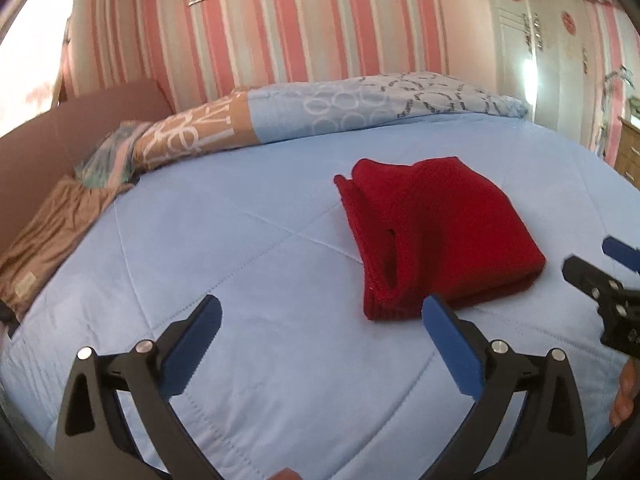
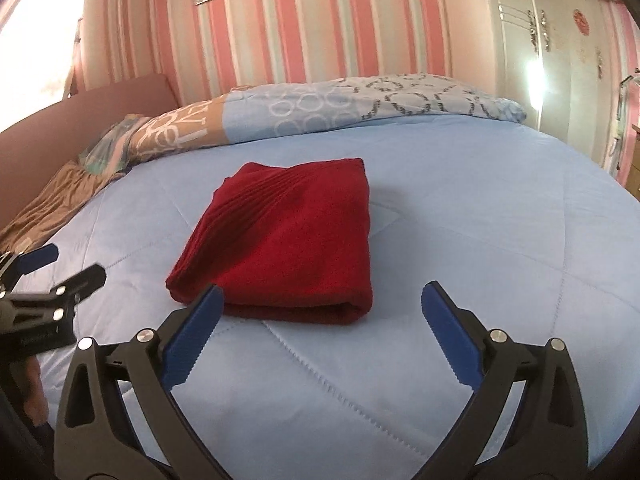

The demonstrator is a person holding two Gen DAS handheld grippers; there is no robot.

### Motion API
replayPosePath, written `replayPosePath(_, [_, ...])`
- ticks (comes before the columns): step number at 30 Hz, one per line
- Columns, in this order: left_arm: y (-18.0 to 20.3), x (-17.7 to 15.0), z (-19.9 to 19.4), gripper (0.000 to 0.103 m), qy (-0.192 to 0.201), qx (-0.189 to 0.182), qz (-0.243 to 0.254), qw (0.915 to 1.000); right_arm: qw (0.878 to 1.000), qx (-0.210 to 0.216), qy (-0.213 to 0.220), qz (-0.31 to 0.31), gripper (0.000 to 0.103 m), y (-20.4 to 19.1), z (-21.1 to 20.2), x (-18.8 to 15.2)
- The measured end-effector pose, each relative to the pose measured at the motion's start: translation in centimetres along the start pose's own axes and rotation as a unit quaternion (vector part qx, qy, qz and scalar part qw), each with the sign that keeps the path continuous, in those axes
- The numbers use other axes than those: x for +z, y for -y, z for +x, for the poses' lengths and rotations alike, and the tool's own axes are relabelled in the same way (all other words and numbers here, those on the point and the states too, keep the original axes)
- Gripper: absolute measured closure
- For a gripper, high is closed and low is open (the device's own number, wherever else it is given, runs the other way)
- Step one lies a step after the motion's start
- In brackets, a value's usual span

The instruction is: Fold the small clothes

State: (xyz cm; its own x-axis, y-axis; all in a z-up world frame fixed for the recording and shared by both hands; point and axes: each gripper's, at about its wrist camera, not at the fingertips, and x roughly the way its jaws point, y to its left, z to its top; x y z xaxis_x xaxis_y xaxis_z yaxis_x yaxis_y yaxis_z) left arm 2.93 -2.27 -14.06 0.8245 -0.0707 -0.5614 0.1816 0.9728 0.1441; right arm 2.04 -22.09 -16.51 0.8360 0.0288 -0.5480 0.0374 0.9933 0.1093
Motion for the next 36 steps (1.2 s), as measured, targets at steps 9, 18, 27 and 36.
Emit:
replayPosePath(9, [-0.4,0.2,-3.1,0.002,0.033,-0.002,-0.019,0.9993,0.999,-0.03,0.022,-0.01,0.004,-1.9,-2.9,0.5])
replayPosePath(18, [-1.2,0.9,-5.5,0.002,0.057,-0.001,-0.044,0.9974,0.998,-0.037,0.055,-0.006,0.004,-3.3,-5.6,1.8])
replayPosePath(27, [-1.0,1.3,-6.5,0.002,0.065,0.005,-0.046,0.9968,0.995,-0.053,0.081,-0.02,0.004,-3.6,-6.6,2.1])
replayPosePath(36, [-1.0,1.6,-6.8,0.002,0.069,0.001,-0.051,0.9963,0.994,-0.052,0.092,-0.025,0.004,-3.7,-7.0,2.7])
